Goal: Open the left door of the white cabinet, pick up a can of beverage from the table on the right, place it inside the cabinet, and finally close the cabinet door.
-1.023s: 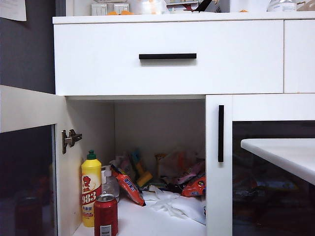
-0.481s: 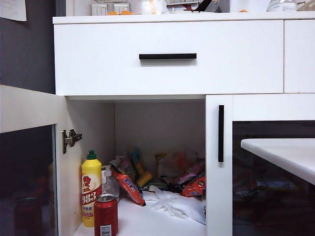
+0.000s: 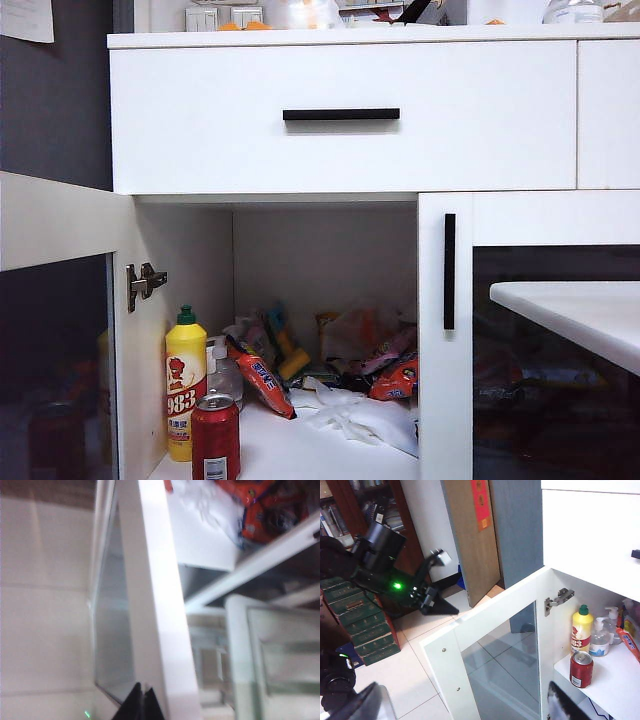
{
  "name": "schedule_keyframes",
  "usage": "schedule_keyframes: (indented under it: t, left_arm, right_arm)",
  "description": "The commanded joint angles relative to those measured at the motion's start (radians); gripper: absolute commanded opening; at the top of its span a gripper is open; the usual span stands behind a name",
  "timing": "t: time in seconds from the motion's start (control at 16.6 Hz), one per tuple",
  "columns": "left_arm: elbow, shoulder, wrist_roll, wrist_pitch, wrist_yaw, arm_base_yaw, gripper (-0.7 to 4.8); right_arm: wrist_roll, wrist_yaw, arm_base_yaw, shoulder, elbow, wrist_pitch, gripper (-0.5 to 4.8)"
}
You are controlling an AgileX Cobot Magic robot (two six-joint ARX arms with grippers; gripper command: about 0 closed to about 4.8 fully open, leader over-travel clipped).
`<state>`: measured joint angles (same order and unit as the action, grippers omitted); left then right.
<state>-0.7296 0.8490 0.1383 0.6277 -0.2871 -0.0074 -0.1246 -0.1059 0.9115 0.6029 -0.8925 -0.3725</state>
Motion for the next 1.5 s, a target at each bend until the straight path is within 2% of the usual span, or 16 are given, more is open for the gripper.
schedule_keyframes:
  t: [0.06, 0.18, 0.36, 0.48, 0.6, 0.66, 0.84, 1.2, 1.32, 1.5]
  left_arm:
    - [0.001, 0.032, 0.038, 0.021, -0.027, 0.000, -0.06]
    - [0.001, 0.075, 0.060, 0.005, -0.042, -0.001, -0.06]
    - [0.001, 0.132, 0.056, -0.032, -0.157, -0.011, -0.06]
    - [0.001, 0.154, 0.053, -0.121, -0.209, -0.070, -0.06]
    - [0.001, 0.154, 0.058, -0.216, -0.197, -0.145, -0.06]
    - [0.001, 0.168, 0.063, -0.274, -0.161, -0.189, -0.06]
    - [0.001, 0.282, 0.055, -0.361, -0.163, -0.227, -0.06]
    - [0.000, 0.505, 0.026, -0.789, -0.156, -0.322, -0.06]
    - [0.000, 0.584, 0.026, -0.954, -0.150, -0.329, -0.06]
    - [-0.002, 0.692, 0.015, -1.116, -0.106, -0.335, -0.06]
  right_arm:
    - [0.003, 0.002, 0.001, 0.002, -0.005, 0.018, 4.25]
    - [0.003, 0.003, 0.000, 0.010, -0.005, 0.019, 4.25]
    - [0.003, 0.003, 0.000, 0.010, -0.005, 0.018, 4.25]
    - [0.003, 0.003, 0.000, 0.010, -0.005, 0.018, 4.25]
    - [0.003, 0.003, 0.000, 0.010, -0.005, 0.017, 4.25]
    - [0.003, 0.003, 0.000, 0.010, -0.005, 0.017, 4.25]
    - [0.005, 0.003, 0.000, 0.010, -0.005, 0.008, 4.25]
    - [0.032, 0.080, 0.000, 0.010, 0.003, -0.005, 4.25]
    - [0.034, 0.135, 0.000, 0.011, 0.011, -0.019, 4.25]
    - [0.048, 0.170, -0.001, 0.016, 0.011, -0.021, 4.25]
